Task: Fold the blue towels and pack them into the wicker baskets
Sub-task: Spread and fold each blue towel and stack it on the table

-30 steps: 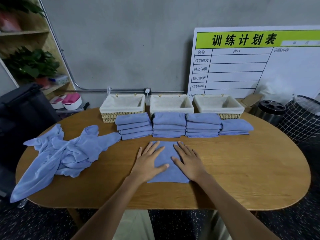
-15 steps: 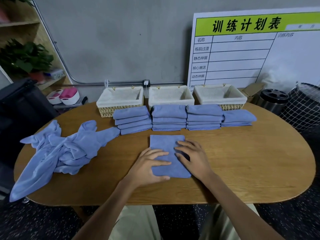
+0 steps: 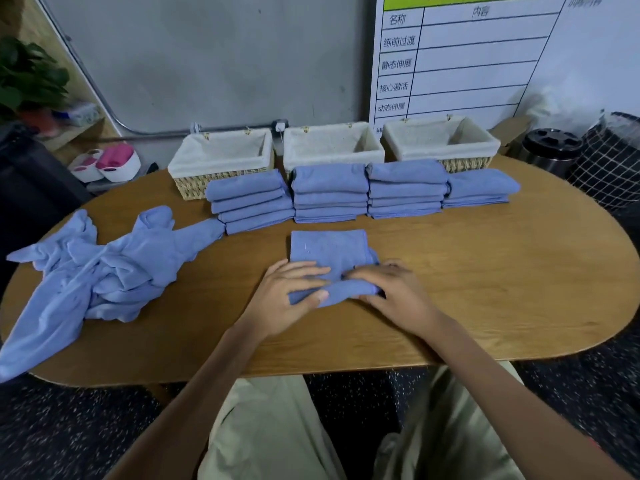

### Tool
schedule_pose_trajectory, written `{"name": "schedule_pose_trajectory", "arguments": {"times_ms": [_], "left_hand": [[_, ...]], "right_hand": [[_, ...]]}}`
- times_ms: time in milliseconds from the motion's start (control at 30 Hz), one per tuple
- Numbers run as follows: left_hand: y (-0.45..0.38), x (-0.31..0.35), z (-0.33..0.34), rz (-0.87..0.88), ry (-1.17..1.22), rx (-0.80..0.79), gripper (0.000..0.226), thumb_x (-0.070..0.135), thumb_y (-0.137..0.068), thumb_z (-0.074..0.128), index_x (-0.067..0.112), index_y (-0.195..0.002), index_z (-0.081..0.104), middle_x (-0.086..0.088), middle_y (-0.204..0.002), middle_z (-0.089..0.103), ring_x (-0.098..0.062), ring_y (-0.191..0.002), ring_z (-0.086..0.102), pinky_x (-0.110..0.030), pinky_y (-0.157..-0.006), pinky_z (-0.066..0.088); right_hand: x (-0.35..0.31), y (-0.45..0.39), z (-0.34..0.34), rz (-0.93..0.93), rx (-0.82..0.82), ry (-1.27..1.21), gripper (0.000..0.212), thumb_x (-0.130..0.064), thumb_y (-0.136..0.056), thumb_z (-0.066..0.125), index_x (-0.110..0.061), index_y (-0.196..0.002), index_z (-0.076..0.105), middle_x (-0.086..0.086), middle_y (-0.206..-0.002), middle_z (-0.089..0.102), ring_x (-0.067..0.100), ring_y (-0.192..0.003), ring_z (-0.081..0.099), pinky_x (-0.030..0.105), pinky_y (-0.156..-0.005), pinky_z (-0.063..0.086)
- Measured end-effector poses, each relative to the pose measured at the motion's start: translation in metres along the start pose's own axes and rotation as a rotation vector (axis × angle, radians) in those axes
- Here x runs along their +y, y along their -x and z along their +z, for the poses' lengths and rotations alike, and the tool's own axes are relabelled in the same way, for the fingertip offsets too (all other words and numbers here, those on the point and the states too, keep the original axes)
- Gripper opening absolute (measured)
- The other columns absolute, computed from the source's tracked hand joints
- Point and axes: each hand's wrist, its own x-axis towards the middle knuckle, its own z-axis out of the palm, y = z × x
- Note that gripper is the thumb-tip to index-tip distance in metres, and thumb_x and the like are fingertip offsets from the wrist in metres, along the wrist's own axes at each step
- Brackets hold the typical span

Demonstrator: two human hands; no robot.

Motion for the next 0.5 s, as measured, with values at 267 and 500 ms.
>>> {"name": "schedule_pose_trajectory", "arguments": {"times_ms": [267, 500], "left_hand": [[-0.003, 0.009, -0.006, -0.169, 0.215, 0.143, 0.051, 0.049, -0.084, 0.074, 0.039, -0.130, 0.056, 0.026, -0.126, 0.061, 0.009, -0.119, 0.054, -0.010, -0.093, 0.041], [-0.028, 0.008, 0.000, -0.358, 0.370, 0.351, 0.042, 0.041, -0.090, 0.071, 0.025, -0.127, 0.059, 0.014, -0.101, 0.070, 0.003, -0.083, 0.067, -0.015, -0.064, 0.050]], "right_hand": [[0.002, -0.020, -0.005, 0.276, 0.076, -0.156, 0.033, -0.054, -0.090, 0.056, -0.026, -0.103, 0.068, -0.009, -0.076, 0.068, 0.011, -0.067, 0.062, 0.028, -0.077, 0.041], [0.003, -0.053, 0.002, 0.523, 0.177, -0.373, 0.031, -0.042, -0.092, 0.066, -0.015, -0.108, 0.066, -0.008, -0.088, 0.071, 0.003, -0.079, 0.065, 0.023, -0.067, 0.048]]}}
